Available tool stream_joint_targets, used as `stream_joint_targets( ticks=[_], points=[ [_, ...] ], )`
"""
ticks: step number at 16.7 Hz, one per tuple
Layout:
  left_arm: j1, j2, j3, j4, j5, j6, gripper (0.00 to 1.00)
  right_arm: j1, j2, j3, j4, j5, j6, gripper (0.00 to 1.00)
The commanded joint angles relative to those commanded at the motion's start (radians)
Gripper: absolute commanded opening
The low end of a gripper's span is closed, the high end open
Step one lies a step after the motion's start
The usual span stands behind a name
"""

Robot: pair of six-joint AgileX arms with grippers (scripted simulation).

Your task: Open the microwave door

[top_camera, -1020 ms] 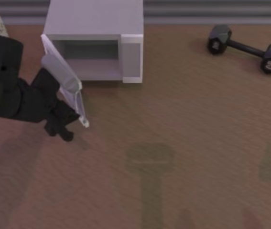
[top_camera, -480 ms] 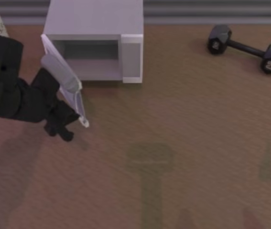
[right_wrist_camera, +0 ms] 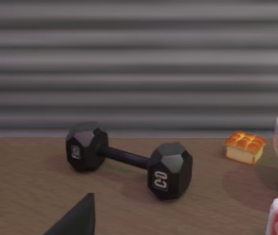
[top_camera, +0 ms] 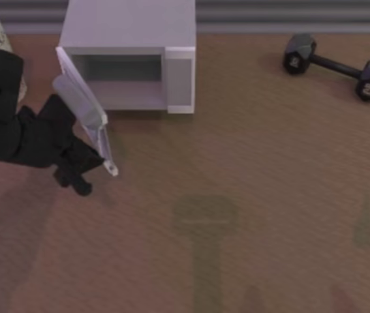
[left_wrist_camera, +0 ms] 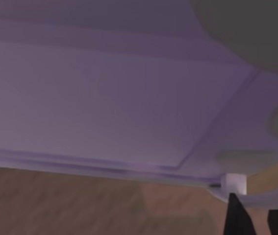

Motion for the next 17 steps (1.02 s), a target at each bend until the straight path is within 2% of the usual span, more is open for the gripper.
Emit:
stream_joint_targets(
  ticks=[17],
  points=[
    [0.012,0.002,0.002,-0.015,0.011,0.024,0.00,0.000,0.000,0.000,0.000,0.000,0.000,1.00]
  ],
)
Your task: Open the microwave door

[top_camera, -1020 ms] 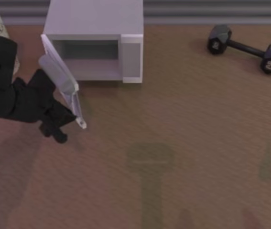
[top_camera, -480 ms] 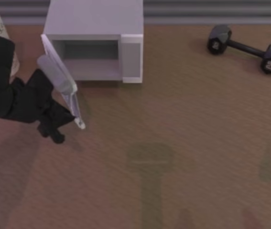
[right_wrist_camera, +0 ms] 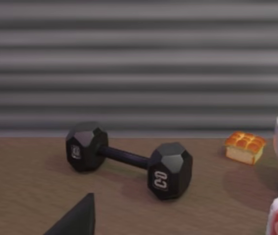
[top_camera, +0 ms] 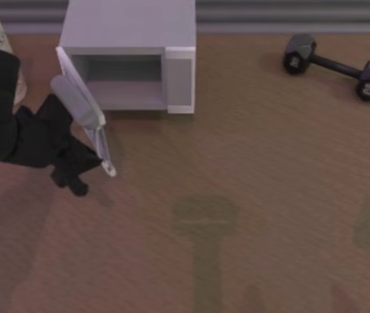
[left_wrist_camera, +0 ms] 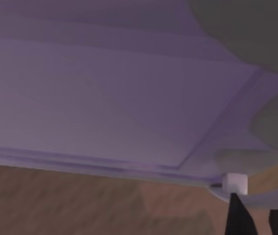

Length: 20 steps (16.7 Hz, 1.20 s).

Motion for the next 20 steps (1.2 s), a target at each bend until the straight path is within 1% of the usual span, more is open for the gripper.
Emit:
stream_joint_targets(
  ticks=[12,20],
  points=[
    [-0.003,0.000,-0.004,-0.004,0.005,0.000,0.00,0.000,0.000,0.000,0.000,0.000,0.000,1.00],
    [0.040,0.012,0.022,-0.061,0.048,0.102,0.00,0.000,0.000,0.000,0.000,0.000,0.000,1.00]
  ],
)
